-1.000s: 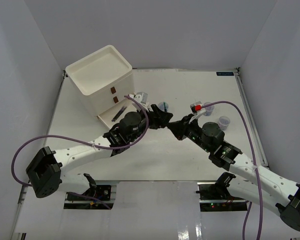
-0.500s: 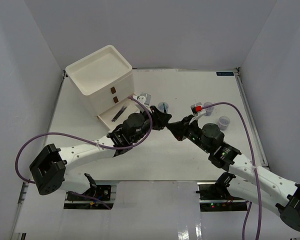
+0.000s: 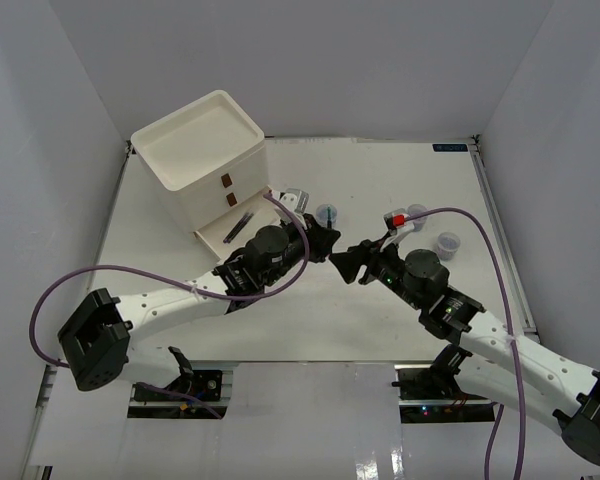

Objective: Sort the stationery into containers
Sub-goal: Pick up the pen from the center of the board, then close the pen cap on the pen.

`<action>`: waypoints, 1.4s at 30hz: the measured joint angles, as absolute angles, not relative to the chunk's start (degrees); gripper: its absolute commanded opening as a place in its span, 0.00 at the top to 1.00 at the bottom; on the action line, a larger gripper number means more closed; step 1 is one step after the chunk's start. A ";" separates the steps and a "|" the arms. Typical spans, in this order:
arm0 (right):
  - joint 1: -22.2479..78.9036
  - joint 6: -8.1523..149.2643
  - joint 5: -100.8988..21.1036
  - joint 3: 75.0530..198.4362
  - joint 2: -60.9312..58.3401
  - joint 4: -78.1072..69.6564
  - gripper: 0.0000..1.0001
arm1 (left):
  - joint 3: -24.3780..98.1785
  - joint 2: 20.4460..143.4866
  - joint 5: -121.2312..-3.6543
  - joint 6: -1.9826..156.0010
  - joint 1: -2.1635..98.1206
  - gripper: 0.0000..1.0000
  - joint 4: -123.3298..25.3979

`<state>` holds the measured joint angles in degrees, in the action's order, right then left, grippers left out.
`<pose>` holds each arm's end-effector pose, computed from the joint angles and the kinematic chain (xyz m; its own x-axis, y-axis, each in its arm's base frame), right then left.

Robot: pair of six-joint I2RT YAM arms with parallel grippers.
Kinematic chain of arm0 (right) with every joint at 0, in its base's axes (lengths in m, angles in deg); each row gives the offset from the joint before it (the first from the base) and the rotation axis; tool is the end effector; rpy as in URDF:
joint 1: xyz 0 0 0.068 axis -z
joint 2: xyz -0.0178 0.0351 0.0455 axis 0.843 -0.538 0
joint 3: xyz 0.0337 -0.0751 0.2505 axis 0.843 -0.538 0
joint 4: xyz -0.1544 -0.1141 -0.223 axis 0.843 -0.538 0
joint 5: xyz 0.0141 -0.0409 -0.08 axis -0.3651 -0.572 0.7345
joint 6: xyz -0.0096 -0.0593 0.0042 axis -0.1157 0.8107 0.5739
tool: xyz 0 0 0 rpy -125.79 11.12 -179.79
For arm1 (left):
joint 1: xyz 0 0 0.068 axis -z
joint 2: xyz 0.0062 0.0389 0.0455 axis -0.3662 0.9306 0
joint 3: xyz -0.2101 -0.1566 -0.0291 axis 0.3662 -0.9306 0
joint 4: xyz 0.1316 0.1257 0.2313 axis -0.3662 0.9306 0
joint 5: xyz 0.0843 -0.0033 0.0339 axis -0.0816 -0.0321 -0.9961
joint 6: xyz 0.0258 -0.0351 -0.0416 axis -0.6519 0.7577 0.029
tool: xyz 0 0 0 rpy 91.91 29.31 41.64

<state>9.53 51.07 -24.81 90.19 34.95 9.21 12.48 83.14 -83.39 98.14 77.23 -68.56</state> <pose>0.1672 0.1765 0.2687 -0.3182 0.3032 -0.8982 -0.5669 0.6985 0.4366 0.2060 -0.2851 0.2642 -0.4283 -0.3078 -0.8496 0.5376 0.6689 -0.5133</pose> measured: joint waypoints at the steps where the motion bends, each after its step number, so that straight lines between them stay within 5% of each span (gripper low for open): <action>1: 9.53 51.31 -24.36 90.21 35.08 8.42 0.27 | 12.48 82.98 -83.09 97.15 76.88 0.94 -67.88; 6: 10.01 53.60 -20.42 90.52 35.67 2.22 0.03 | 12.54 81.47 -77.23 92.83 71.94 0.94 -63.81; 18: 29.01 63.63 -19.13 100.09 21.94 -14.18 0.00 | 20.32 75.29 -60.29 76.61 57.14 0.93 -45.06; 29: 37.03 72.25 -25.71 110.54 1.26 -20.69 0.39 | 15.34 70.76 -50.21 69.94 56.83 0.92 -41.45; 42: 38.93 76.27 -29.30 116.57 -11.37 -21.94 0.56 | 15.08 70.46 -51.00 68.30 56.79 0.92 -40.84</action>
